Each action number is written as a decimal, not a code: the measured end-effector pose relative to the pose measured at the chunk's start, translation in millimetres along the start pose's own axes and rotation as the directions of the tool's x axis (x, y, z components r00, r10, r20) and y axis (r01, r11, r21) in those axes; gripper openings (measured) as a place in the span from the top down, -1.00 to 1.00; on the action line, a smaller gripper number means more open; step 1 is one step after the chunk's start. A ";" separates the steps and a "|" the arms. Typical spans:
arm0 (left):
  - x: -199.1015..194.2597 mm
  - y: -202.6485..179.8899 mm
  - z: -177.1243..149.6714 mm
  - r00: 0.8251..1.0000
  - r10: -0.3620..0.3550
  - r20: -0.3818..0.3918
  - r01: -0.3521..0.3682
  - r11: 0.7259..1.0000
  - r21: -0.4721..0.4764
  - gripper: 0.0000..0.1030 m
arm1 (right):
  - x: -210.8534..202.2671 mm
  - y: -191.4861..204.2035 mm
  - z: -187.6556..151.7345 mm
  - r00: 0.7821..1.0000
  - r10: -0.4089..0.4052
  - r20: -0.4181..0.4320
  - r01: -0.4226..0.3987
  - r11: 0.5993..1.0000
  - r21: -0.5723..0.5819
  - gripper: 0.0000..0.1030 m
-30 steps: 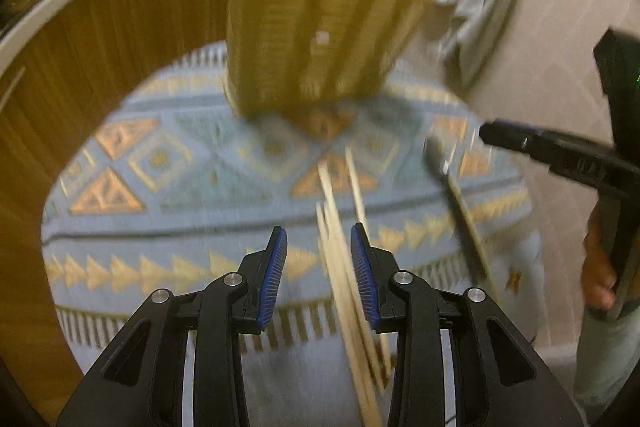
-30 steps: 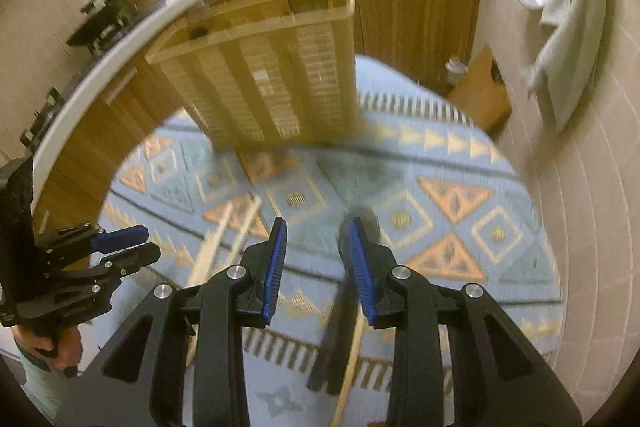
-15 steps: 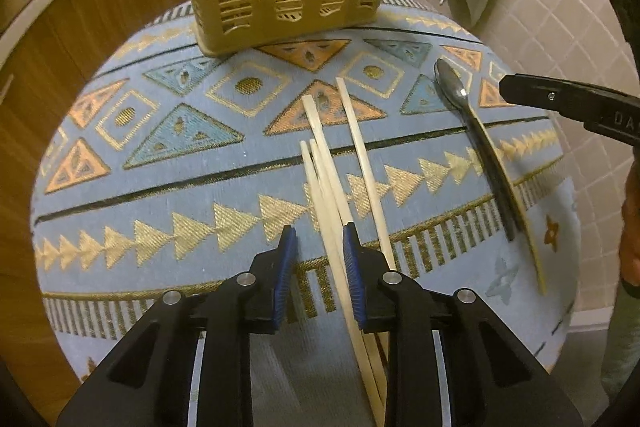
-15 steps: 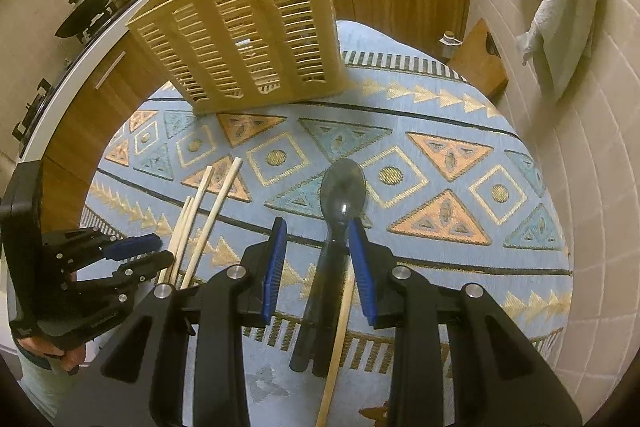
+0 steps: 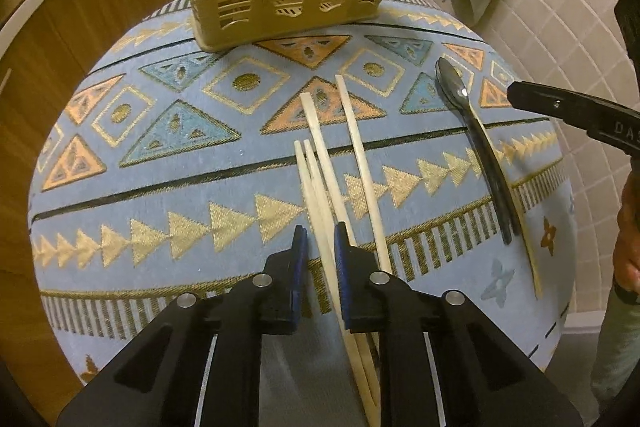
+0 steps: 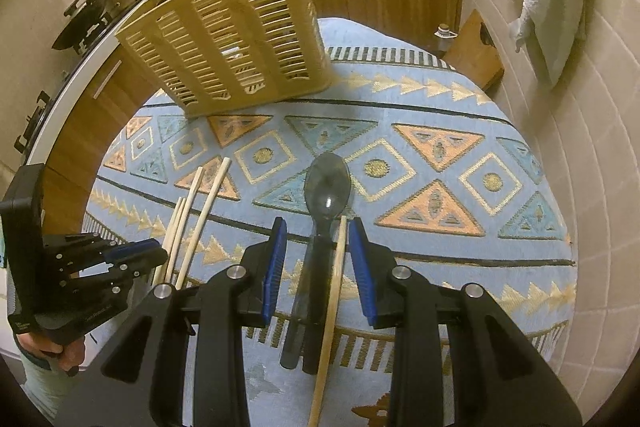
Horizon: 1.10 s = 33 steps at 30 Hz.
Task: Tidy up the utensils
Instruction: 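Grasp wooden chopsticks with the left tool while the right tool grasps a dark spoon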
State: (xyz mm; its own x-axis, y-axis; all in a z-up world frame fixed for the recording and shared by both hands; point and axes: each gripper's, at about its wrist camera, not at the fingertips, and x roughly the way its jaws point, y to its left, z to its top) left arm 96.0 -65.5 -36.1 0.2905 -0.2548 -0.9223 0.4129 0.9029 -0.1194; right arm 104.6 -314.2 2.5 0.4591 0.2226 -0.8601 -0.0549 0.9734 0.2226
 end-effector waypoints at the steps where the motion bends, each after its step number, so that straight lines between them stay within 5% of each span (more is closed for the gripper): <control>1: 0.5 -1.9 0.2 1.000 0.004 -0.001 -0.004 1.000 0.004 0.70 | -0.5 -1.5 -0.2 1.000 -0.001 0.001 0.001 1.000 0.002 0.43; 11: 9.1 -18.3 10.8 0.996 0.087 -0.013 -0.086 0.995 0.045 0.56 | 3.2 -19.3 -5.3 1.000 0.012 -0.016 -0.011 0.999 0.052 0.43; 17: 10.6 -11.1 13.2 0.998 0.058 -0.036 -0.056 0.997 0.052 0.62 | 6.0 -32.3 -4.7 0.996 -0.002 -0.088 0.007 0.998 0.065 0.43; 22: 14.6 -19.5 18.2 0.994 0.101 -0.039 -0.098 0.992 0.082 0.74 | 23.4 -27.5 -6.0 0.986 0.029 -0.166 -0.022 0.999 0.043 0.43; 33: 10.6 -4.6 17.3 0.999 0.047 -0.004 -0.047 0.999 0.018 0.78 | 41.6 -6.7 0.0 0.979 0.041 -0.198 -0.045 0.999 -0.015 0.61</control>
State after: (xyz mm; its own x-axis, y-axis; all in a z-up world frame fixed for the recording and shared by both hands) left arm 112.1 -78.4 -38.9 0.3058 -0.2106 -0.9285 0.4139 0.9077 -0.0695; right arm 124.1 -311.4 -34.8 0.2722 0.2684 -0.9241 -0.0889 0.9632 0.2536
